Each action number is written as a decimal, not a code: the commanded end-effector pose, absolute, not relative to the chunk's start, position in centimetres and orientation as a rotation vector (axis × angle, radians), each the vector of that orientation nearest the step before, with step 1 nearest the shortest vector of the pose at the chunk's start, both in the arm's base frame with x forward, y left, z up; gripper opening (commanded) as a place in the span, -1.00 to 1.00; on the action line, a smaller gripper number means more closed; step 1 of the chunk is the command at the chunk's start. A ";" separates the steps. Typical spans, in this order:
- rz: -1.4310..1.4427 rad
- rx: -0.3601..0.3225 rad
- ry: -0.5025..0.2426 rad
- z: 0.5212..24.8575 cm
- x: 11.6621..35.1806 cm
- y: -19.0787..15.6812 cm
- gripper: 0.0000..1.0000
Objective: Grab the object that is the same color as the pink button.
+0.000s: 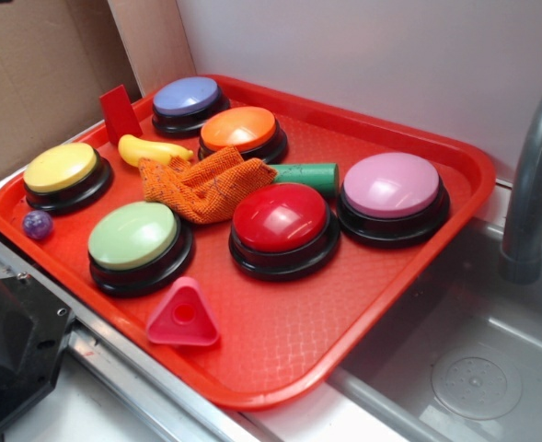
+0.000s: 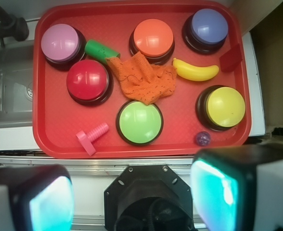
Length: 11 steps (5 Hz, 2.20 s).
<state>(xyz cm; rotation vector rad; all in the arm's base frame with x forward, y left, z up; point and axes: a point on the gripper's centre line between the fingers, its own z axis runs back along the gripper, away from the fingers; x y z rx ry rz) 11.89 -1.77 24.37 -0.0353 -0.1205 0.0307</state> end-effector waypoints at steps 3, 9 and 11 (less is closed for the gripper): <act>-0.097 -0.001 -0.153 19.1 14.6 -3.3 1.00; -0.255 0.032 -0.012 5.4 15.7 -9.9 1.00; -0.299 0.002 0.011 3.9 14.6 -11.4 1.00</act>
